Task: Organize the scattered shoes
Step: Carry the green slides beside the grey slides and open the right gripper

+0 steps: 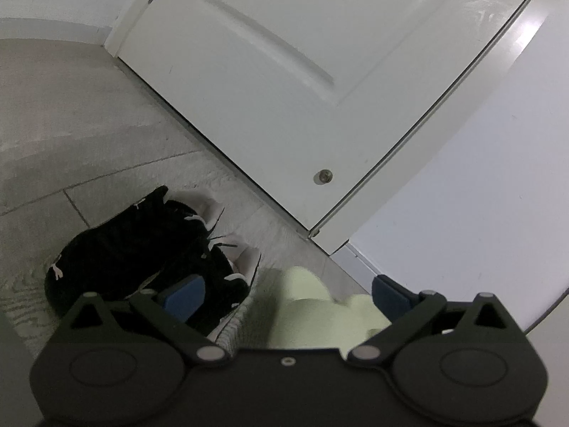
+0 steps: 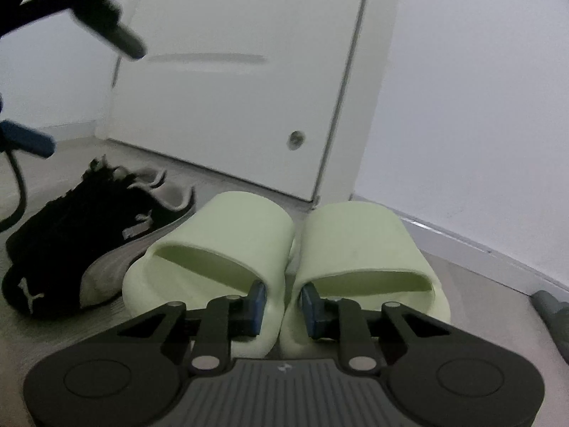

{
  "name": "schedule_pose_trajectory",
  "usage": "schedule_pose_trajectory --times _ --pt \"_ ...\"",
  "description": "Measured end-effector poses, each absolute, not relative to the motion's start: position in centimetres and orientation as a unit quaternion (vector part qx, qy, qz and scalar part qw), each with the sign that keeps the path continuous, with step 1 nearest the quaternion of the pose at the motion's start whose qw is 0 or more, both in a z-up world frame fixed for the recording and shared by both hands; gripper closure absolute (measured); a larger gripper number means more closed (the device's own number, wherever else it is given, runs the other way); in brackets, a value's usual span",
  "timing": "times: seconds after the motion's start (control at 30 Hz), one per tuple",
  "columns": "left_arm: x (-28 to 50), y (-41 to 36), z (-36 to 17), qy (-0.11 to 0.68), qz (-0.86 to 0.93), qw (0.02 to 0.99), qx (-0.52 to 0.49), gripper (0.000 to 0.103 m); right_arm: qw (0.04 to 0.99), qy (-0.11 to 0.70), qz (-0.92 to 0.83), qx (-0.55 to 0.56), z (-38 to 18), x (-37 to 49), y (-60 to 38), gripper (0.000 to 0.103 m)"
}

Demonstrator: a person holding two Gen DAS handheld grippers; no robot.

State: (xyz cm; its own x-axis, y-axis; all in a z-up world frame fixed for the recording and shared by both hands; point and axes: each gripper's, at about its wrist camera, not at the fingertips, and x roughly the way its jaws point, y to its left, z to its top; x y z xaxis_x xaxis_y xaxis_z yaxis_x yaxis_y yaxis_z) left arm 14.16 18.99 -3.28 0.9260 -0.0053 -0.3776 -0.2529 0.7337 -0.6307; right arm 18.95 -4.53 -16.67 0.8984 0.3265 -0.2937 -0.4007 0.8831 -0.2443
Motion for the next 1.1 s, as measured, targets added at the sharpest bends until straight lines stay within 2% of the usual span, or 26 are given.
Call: schedule_pose_trajectory --times 0.23,0.5,0.6,0.73,0.87,1.0,1.1 --pt "14.3 17.9 -2.6 0.179 0.075 0.926 -0.323 0.001 0.978 0.079 0.14 -0.13 -11.4 20.4 -9.3 0.078" --pt "16.8 11.4 0.5 0.17 0.068 0.956 -0.23 0.001 0.987 0.042 0.086 -0.13 -5.8 23.0 -18.6 0.078" --pt "18.6 8.9 1.9 0.166 0.034 0.96 -0.225 0.001 0.988 0.041 0.06 -0.133 -6.1 24.5 -22.7 0.078" --pt "21.8 5.6 2.7 0.164 0.003 0.964 -0.21 0.001 0.995 0.064 0.024 -0.079 -8.3 26.8 -26.3 0.078" --pt "23.3 2.6 1.3 0.165 -0.009 0.97 -0.178 0.001 0.993 0.12 -0.007 -0.016 -11.1 30.5 -29.7 0.077" --pt "23.7 1.4 -1.4 0.2 -0.034 0.967 -0.152 0.001 0.989 0.149 -0.014 -0.02 -13.1 32.2 -31.1 0.077" --pt "23.8 0.5 -2.7 0.226 -0.04 0.969 -0.093 0.001 0.987 0.158 0.0 -0.019 -13.8 33.4 -31.6 0.077"
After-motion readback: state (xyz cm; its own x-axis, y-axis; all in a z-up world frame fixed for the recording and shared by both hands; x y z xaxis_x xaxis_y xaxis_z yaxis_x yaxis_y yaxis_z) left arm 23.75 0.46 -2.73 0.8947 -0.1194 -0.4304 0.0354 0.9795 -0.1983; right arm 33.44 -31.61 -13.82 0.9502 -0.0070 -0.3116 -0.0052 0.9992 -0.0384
